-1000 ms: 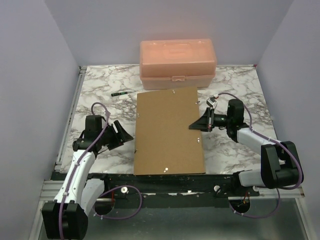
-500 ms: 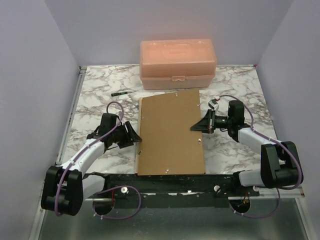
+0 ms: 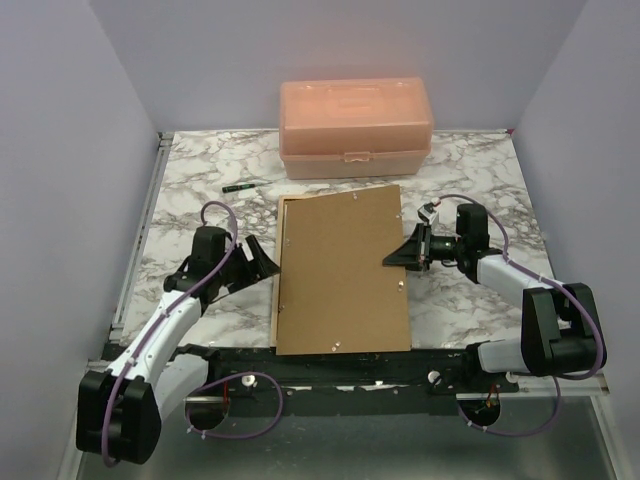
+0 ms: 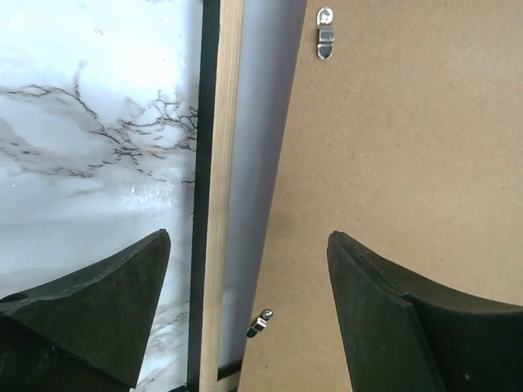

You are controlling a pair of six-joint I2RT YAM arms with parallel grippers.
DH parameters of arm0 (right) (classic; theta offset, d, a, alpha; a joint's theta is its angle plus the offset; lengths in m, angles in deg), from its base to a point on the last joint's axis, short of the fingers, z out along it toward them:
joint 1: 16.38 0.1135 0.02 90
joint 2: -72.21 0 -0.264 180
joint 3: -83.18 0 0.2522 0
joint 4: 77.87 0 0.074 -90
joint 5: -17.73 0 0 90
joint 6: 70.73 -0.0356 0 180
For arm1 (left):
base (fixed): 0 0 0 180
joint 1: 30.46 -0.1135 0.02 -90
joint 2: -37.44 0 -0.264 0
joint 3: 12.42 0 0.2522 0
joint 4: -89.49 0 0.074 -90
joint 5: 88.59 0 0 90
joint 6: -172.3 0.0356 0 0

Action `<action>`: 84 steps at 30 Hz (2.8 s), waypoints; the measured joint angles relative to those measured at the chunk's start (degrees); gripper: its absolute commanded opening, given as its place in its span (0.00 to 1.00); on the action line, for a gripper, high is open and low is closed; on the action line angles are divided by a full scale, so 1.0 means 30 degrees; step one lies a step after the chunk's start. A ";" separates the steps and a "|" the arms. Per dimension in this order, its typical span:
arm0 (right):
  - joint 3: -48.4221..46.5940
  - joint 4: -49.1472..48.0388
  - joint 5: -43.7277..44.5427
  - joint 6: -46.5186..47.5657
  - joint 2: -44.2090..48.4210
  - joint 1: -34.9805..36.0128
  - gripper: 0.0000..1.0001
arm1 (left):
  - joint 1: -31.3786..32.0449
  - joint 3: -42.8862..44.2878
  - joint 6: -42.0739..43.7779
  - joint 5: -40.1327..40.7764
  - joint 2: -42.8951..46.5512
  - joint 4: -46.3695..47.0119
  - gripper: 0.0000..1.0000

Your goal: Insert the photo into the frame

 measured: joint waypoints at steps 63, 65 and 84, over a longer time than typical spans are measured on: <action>-0.2535 0.6309 0.1566 0.3067 0.0780 -0.0240 0.01 | 0.3140 0.1370 0.1049 0.3796 -0.5391 -0.1333 0.61; -0.2776 0.6433 0.1574 0.3206 0.0525 -0.0240 0.01 | 0.3140 0.1428 0.1151 0.3942 -0.4903 -0.1814 0.61; -0.5078 0.8626 0.1588 0.4211 -0.0554 -0.0240 0.01 | 0.2958 0.5136 0.1741 0.4189 -0.9165 -0.2390 0.49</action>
